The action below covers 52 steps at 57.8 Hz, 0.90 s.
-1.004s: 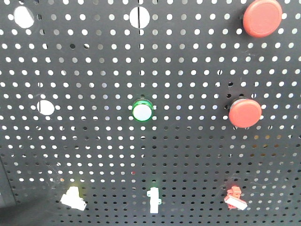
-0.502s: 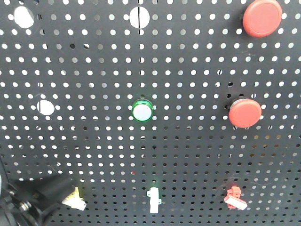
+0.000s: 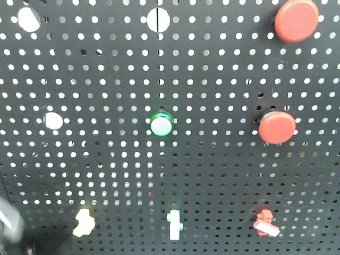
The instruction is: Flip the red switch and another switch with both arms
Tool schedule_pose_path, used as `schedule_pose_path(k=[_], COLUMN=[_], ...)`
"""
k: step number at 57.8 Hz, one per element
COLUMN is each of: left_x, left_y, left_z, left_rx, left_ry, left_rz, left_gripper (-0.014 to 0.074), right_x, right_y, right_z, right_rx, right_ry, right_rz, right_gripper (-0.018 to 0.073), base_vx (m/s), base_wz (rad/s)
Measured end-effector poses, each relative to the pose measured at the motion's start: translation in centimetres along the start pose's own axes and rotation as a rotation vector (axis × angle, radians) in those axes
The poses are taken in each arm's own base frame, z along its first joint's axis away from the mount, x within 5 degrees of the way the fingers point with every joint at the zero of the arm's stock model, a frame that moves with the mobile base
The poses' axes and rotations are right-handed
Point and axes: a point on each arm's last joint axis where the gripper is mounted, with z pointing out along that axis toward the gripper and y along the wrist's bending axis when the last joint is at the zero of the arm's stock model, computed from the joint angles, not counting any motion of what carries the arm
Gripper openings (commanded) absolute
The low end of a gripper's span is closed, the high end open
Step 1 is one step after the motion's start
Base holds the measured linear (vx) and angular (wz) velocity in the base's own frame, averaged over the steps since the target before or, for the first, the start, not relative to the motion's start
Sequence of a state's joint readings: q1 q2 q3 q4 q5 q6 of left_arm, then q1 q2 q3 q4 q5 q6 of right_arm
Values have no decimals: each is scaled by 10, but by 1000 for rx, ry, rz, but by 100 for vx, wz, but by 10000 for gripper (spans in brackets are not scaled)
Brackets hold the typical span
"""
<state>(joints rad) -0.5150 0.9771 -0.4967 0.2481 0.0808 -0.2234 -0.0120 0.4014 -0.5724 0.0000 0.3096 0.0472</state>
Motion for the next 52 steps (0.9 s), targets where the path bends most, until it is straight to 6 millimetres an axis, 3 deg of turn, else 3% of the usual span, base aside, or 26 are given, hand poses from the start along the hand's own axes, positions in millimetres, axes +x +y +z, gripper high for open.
schedule_pose_path(k=[14, 34, 43, 52], left_x=[31, 42, 48, 56], left_y=[-1, 2, 5, 9], left_z=[-13, -69, -88, -101], left_rx=[8, -15, -41, -85], left_ry=[2, -158, -172, -159], left_rz=[-89, -123, -132, -103], left_gripper=[3, 3, 3, 3], right_x=[0, 5, 14, 24], right_y=[1, 6, 24, 58], right_z=[0, 15, 33, 51], right_rx=[-9, -62, -223, -454], right_ry=[4, 63, 142, 165], right_rz=[29, 6, -87, -221], right_gripper=[-6, -6, -6, -6], base_vx=[0, 0, 0, 0], base_wz=[0, 0, 0, 0])
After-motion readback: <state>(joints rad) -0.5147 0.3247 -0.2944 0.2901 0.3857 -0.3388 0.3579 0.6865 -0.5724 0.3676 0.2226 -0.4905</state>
